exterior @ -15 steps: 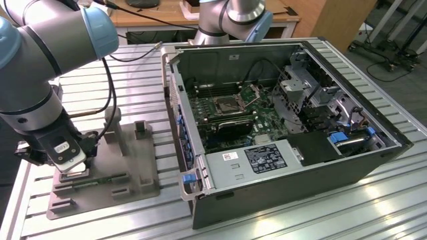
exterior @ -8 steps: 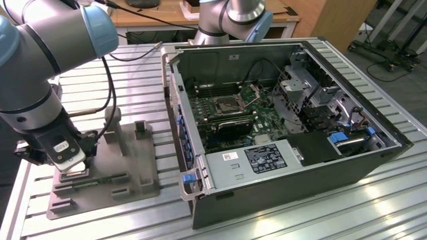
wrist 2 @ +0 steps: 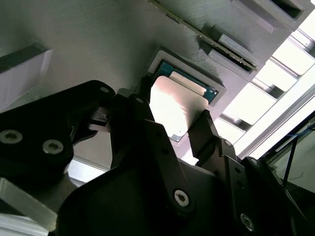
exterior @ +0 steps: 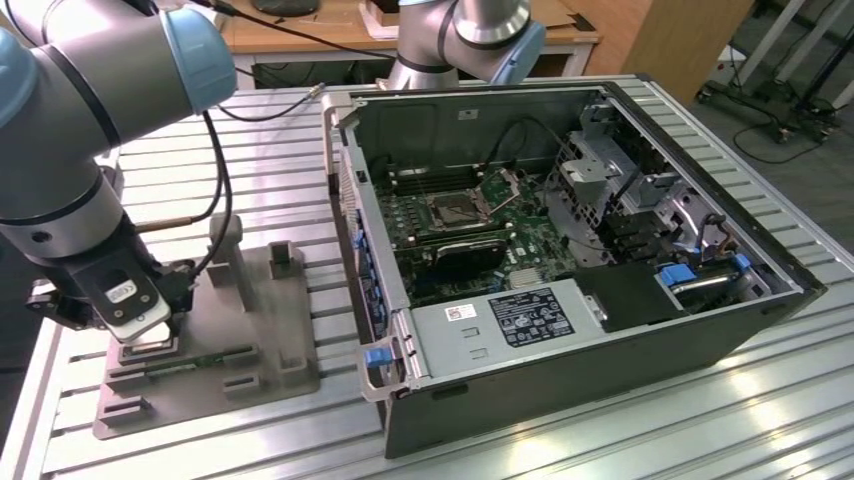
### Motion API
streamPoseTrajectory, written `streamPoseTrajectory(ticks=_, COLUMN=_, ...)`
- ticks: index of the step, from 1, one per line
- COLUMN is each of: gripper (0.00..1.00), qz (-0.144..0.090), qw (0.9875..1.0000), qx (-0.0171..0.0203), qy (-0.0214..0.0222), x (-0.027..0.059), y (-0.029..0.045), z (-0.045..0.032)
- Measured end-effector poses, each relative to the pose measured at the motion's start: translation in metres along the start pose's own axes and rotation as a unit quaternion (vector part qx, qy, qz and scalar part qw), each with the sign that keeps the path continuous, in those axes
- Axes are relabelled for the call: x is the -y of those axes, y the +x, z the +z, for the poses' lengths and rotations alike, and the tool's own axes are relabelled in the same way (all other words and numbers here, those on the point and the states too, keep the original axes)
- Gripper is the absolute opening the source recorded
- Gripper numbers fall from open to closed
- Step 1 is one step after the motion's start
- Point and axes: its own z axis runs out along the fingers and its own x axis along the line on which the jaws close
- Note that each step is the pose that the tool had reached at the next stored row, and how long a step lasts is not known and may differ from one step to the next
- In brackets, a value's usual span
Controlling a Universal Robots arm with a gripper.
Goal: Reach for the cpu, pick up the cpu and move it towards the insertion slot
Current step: 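Reach for the cpu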
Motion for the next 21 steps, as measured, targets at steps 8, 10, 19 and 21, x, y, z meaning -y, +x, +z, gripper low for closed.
streamPoseTrajectory(ticks=8, gripper=0.54, qz=0.0, qw=1.0, qx=0.0, qy=0.0, x=-0.0001, y=0.0, z=-0.0014)
streamPoseTrajectory(ticks=10, gripper=0.54, qz=0.0, qw=1.0, qx=0.0, qy=0.0, x=-0.0001, y=0.0, z=-0.0025)
streamPoseTrajectory(ticks=19, gripper=0.54, qz=0.0, qw=1.0, qx=0.0, qy=0.0, x=-0.0002, y=0.0, z=-0.0047)
streamPoseTrajectory(ticks=21, gripper=0.54, qz=0.0, qw=1.0, qx=0.0, qy=0.0, x=-0.0002, y=0.0, z=-0.0049)
